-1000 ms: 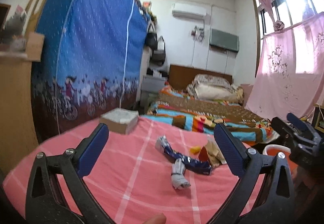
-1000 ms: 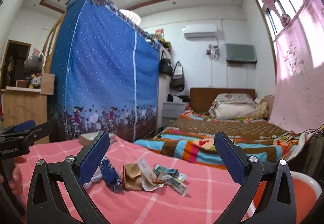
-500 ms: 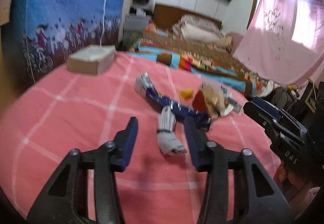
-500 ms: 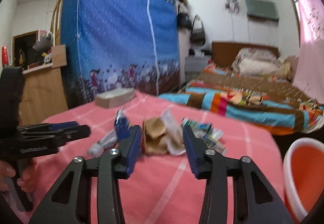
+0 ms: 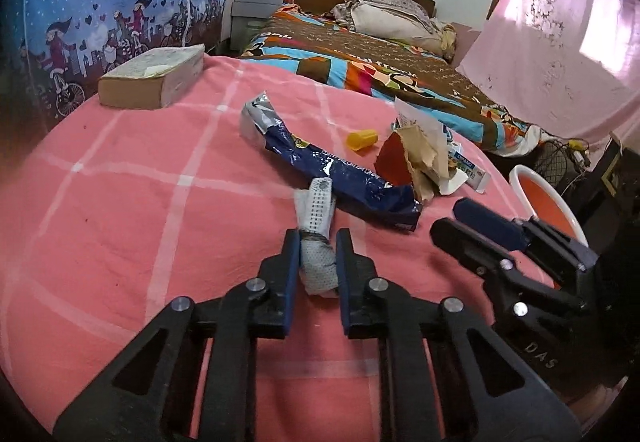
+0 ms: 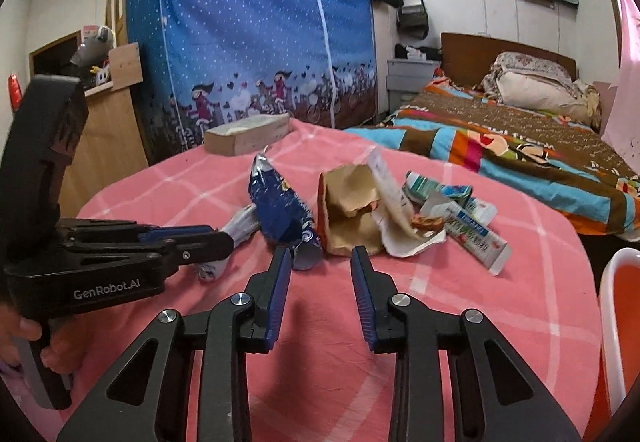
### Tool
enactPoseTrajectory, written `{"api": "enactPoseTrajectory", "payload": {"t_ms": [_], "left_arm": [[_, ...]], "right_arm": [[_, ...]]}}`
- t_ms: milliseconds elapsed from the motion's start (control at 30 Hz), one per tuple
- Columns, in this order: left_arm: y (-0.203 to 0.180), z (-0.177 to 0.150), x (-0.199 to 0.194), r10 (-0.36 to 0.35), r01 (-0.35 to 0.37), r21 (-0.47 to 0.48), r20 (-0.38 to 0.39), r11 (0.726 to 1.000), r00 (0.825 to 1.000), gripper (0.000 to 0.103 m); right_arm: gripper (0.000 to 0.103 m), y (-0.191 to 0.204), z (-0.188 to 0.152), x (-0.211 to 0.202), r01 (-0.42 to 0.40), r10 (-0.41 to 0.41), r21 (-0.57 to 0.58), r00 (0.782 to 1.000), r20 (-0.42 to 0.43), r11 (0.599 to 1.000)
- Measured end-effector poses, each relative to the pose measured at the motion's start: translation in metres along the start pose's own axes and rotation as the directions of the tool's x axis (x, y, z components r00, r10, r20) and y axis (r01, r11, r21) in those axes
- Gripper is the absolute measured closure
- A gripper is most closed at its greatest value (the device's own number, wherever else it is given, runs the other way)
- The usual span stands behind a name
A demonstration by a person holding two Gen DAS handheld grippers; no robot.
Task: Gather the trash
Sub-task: 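Grasp the blue wrapper with the right tool while the left tool grasps the grey sock, then carry the blue wrapper and grey sock to the orange bucket and release both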
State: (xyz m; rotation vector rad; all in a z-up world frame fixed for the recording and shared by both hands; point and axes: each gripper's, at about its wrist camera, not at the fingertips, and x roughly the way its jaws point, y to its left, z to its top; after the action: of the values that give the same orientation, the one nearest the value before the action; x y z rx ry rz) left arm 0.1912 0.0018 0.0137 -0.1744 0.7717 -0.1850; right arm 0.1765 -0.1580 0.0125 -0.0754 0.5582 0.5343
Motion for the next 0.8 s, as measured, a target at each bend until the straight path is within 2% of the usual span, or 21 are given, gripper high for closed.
{"api": "enactPoseTrajectory", "payload": {"t_ms": [100,400,633,800], "left_arm": [[0.009,0.002,-0.002,-0.004,0.004,-0.037,0.003,0.999,1.0,0.085],[0.036,0.005,-0.02,0.055,-0.051,-0.095,0.045,0.994,0.997,0.086],[0.051,0.0,-0.013,0.064,-0.065,-0.125,-0.011,0.99,0.998,0.085],[0.053,-0.002,-0.01,0.063,-0.065,-0.129,-0.025,0.989,0.998,0.077]], "right_arm": [[0.074,-0.001,0.0,0.005,-0.013,0.013,0.014,1.0,-0.021,1.0],[0.074,0.008,0.002,0.023,-0.038,0.04,0.021,0.996,-0.08,0.999],[0.073,0.009,0.013,0.038,-0.055,0.058,0.031,0.992,-0.113,0.998],[0.072,0.007,0.019,0.044,-0.069,0.073,0.045,0.99,-0.12,0.997]]}}
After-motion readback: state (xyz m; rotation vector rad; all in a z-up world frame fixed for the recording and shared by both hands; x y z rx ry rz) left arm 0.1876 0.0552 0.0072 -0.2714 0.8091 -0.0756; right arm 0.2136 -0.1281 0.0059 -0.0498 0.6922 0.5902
